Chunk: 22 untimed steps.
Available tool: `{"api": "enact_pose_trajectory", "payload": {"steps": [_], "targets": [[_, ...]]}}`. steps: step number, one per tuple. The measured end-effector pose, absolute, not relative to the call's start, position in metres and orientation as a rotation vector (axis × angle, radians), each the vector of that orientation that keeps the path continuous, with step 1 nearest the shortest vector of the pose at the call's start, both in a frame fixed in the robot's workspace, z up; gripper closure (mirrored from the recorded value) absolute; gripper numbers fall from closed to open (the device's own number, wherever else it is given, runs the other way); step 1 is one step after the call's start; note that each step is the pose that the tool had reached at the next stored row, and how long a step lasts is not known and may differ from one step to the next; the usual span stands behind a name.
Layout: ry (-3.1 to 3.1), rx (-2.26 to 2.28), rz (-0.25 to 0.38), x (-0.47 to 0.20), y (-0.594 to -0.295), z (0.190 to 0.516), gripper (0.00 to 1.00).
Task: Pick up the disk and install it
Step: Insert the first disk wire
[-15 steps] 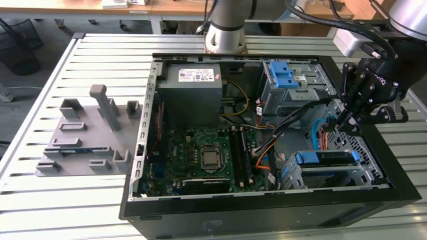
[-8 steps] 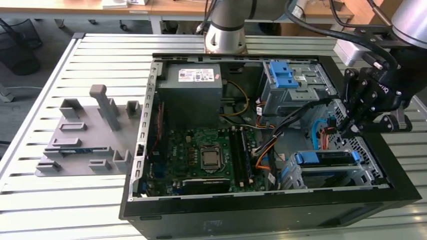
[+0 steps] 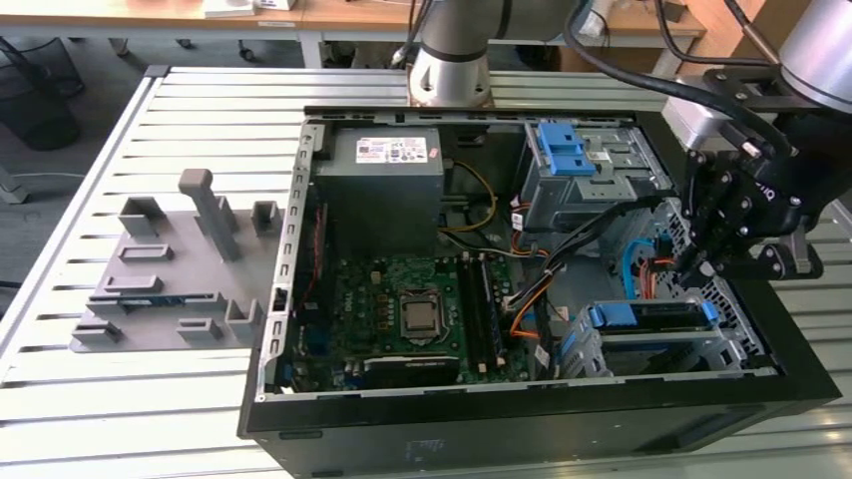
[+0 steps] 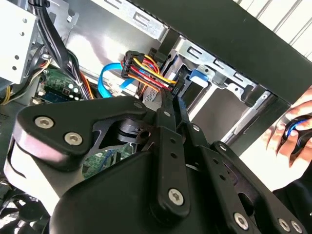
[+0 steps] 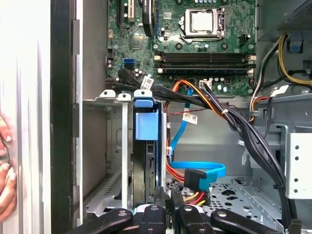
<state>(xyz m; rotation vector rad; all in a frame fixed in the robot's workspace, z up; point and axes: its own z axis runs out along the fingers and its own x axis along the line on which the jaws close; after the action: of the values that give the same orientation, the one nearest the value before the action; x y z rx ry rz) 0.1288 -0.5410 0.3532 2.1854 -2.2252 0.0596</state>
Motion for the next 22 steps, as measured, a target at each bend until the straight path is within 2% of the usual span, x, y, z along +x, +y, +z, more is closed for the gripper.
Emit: {"api": "enact_pose_trajectory", "payload": {"steps": [22], "targets": [[-2.223, 2.195, 0.067, 0.12, -0.548, 0.342, 0.83]]}}
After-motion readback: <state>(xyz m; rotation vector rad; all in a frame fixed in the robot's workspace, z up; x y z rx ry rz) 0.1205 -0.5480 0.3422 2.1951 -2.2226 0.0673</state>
